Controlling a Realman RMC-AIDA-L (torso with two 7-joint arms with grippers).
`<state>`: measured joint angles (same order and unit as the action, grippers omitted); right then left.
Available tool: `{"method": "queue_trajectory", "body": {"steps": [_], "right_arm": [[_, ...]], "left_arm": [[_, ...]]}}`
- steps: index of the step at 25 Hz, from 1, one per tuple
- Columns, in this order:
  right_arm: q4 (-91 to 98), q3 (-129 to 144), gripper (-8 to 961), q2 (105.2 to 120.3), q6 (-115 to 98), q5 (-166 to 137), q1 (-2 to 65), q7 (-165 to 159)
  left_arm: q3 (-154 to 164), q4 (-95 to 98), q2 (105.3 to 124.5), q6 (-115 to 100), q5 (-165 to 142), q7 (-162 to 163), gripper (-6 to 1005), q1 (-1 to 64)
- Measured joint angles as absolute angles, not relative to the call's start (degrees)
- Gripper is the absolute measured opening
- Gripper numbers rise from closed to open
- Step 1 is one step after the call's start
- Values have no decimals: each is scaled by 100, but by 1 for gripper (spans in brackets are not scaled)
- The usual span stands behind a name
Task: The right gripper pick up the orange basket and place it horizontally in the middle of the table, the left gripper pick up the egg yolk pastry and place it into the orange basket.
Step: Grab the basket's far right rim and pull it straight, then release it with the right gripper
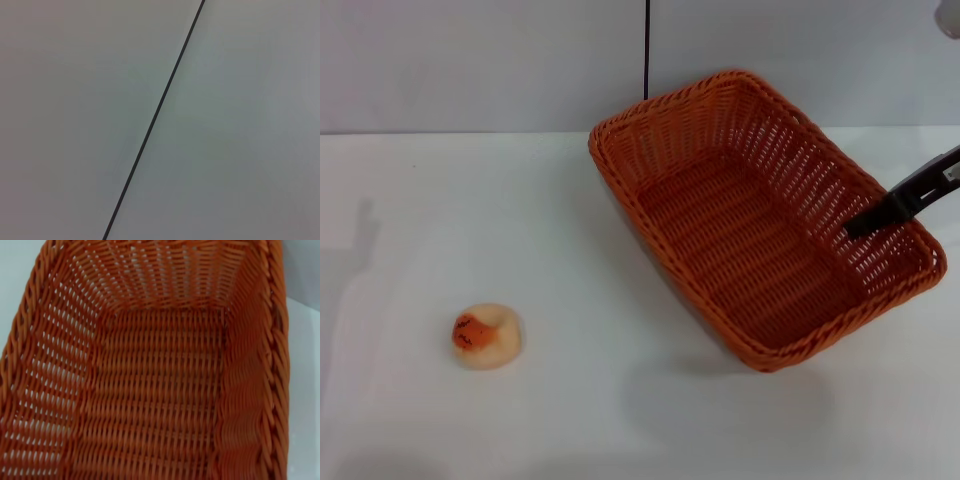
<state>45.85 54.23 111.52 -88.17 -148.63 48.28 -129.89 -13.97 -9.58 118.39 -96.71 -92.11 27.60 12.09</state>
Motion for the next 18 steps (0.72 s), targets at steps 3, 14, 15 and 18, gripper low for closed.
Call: {"method": "queue_trajectory", "body": {"steps": [3,14,15,18], "right_arm": [[4582,5449,494,11156,-8817,-14891,4830,-12988],[4626,5449,195,11154,-8809,-14891,4816,-12989],[4642,5449,195,11153,-8811,-14891,4814,-12989],[4796,5393,195,11159,-8837,-14852,4753,-12981]], "left_arm": [[-1397,-958,11839,-9667,-9211,2770,703,1217],[-1397,-961,11839,-9667,-9211,2784,700,1222],[-1397,-961,11839,-9667,-9211,2784,700,1222],[-1397,-967,11839,-9668,-9211,2786,700,1222]]}}
